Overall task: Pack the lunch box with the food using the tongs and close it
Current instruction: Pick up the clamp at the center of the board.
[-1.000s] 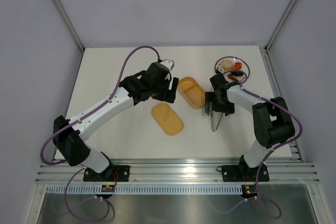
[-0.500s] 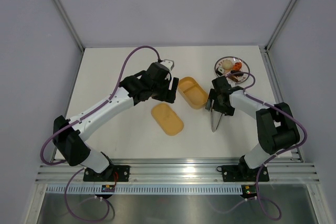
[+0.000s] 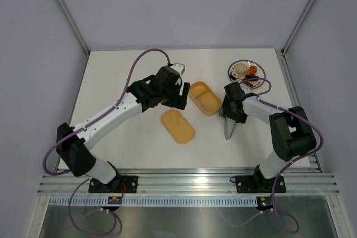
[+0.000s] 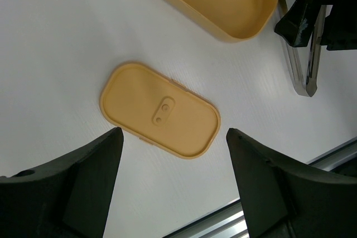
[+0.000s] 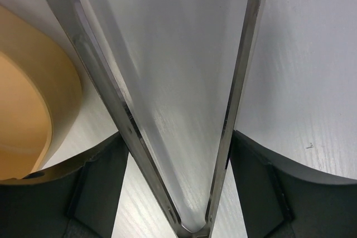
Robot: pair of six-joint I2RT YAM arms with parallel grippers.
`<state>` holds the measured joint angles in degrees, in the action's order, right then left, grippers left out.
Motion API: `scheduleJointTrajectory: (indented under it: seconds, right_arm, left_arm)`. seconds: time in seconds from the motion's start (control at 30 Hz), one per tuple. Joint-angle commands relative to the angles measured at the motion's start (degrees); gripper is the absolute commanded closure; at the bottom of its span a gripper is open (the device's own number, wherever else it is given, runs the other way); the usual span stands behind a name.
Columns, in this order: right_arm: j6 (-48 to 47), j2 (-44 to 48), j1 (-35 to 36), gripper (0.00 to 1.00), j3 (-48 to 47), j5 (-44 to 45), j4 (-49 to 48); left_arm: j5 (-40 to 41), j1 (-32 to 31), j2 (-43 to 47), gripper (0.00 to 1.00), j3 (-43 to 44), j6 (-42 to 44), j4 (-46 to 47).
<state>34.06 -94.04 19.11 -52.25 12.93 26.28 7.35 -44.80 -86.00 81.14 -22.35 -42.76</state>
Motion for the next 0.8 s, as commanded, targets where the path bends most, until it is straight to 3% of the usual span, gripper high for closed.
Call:
scheduleJointTrajectory:
  seconds: [0.0,0.17,0.53,0.7,0.77]
  right_arm:
    - [1.27,-0.44,0.22,0.23,0.31,1.4,-0.97]
    - [-0.66,-0.88,0.31,0.29,-0.31,0.26,-0.8]
    - [-6.11,-3.34,0.31,0.28,-2.77,-2.21,2.28]
    - [-6.29,-4.22,0.31,0.15,-3.21,-2.73,2.28]
    - [-6.2,-4.75,0.31,0.14,-3.38,-3.08,2.11]
  left_arm:
    - [-0.41,0.24,0.65,0.21,0.24,0.2,2.25]
    - [-0.32,0.32,0.74,0.21,0.24,0.29,2.16]
    - [-0.24,0.32,0.57,0.21,0.33,0.38,2.16]
    - [-0.5,0.32,0.48,0.21,0.42,0.38,2.16]
    - [-0.33,0.24,0.65,0.21,0.42,0.46,2.16]
